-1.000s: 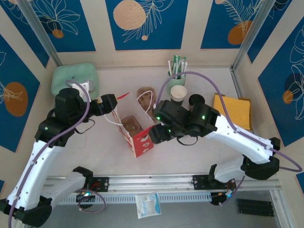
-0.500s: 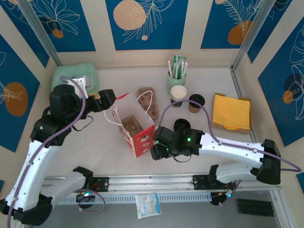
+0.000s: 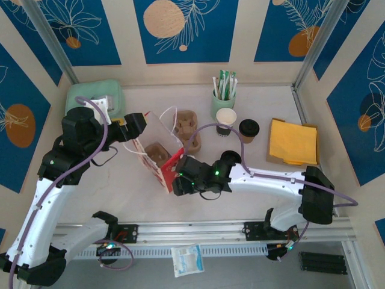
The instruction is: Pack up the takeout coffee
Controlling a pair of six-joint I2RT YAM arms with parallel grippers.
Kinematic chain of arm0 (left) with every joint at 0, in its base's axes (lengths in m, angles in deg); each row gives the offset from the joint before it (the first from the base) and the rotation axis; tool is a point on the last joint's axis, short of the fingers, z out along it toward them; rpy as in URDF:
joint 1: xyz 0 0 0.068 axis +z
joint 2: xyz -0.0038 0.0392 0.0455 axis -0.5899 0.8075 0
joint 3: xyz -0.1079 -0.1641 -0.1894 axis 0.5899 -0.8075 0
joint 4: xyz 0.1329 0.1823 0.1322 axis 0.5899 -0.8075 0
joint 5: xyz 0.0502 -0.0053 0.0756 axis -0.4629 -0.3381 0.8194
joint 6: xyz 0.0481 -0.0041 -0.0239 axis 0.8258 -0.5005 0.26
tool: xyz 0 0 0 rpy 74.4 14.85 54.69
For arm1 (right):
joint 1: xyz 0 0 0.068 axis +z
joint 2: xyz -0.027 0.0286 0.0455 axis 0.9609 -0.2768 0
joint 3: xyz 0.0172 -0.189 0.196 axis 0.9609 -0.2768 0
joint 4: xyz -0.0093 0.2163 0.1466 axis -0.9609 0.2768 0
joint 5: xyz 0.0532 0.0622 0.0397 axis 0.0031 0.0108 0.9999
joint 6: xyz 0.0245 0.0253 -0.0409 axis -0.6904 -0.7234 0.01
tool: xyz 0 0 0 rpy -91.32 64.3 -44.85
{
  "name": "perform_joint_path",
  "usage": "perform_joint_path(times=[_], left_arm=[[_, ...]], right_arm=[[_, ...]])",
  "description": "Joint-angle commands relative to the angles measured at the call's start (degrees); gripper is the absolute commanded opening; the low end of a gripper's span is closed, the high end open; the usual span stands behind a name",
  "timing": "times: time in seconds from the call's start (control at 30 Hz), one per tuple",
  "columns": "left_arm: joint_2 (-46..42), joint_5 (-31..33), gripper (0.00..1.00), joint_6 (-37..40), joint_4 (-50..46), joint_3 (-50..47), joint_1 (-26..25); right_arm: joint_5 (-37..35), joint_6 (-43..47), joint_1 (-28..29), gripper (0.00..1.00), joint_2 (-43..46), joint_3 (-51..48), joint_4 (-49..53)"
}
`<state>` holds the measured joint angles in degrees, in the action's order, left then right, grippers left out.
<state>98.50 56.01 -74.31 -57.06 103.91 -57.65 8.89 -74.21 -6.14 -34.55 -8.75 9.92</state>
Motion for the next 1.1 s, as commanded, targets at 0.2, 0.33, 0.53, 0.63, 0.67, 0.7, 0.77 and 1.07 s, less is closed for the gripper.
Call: perform_joint_path(times=[0.2, 0.33, 0.53, 0.63, 0.67, 0.7, 0.77, 1.07], left_arm=[[-0.6, -0.9, 0.99, -0.3, -0.3, 1.8, 0.5], [0.4, -2.5, 0.99, -0.2, -0.3, 2.9, 0.3], [2.7, -5.3, 0.99, 0.1, 0.3, 5.6, -0.2], [4.0, -6.0, 0.99, -0.2, 1.0, 6.9, -1.5], [4.6, -5.9, 0.99, -0.2, 1.2, 7.2, -2.0], [5.2, -5.8, 0.99, -0.2, 1.4, 7.7, -2.8], [6.6, -5.4, 0.99, 0.0, 1.5, 8.8, -4.3], [15.1, -3.0, 0.99, 2.5, 2.7, 14.6, -12.2]], right_arm=[[-1.0, -0.1, -1.4, 0.62, 3.2, 0.3, 2.8], [-2.3, -1.5, -2.5, 0.62, 8.9, -1.2, 7.2], [-1.7, -1.4, -8.5, 0.62, 17.6, -1.1, 15.9], [0.7, 0.7, -14.2, 0.62, 20.9, 0.3, 19.2], [1.2, 1.7, -16.0, 0.62, 21.6, 0.8, 20.0], [1.7, 2.6, -18.1, 0.63, 22.3, 1.6, 21.0], [2.4, 4.7, -22.1, 0.64, 23.1, 3.3, 23.0], [8.0, 13.0, -39.0, 0.73, 19.0, 13.0, 29.3]])
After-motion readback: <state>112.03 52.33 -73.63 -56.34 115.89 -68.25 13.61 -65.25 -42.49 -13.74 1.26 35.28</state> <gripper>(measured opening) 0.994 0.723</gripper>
